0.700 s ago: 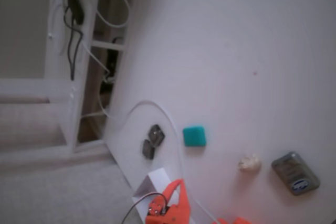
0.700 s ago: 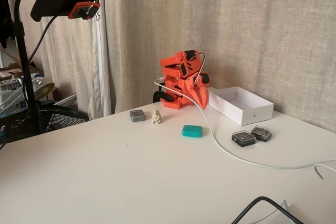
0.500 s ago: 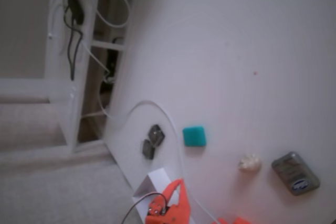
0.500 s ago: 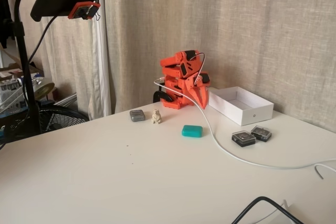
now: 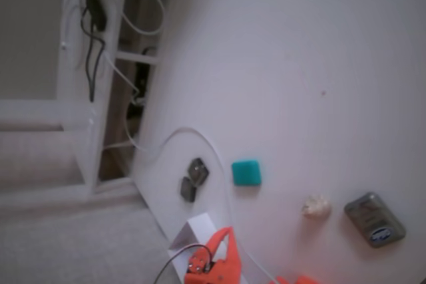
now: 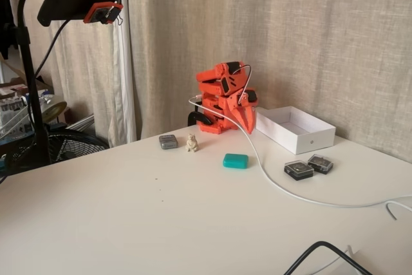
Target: Grasp the green cube and put it in the bin.
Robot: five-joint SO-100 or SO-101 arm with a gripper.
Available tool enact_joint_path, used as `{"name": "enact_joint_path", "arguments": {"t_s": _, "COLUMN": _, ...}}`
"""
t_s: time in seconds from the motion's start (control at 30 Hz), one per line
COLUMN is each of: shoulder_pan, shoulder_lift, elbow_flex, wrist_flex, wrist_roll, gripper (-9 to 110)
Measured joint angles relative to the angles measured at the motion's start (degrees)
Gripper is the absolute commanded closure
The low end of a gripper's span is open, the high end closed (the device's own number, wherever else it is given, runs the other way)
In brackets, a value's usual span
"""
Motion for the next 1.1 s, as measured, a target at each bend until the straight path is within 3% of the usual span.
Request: {"name": "enact_joint_path", "arguments": {"t_s": 1.1, "shoulder_pan": -1.4, "shoulder_lift": 0.0, "elbow_flex": 0.0, "wrist_flex": 0.0, "wrist_roll": -1.1, "gripper": 110}}
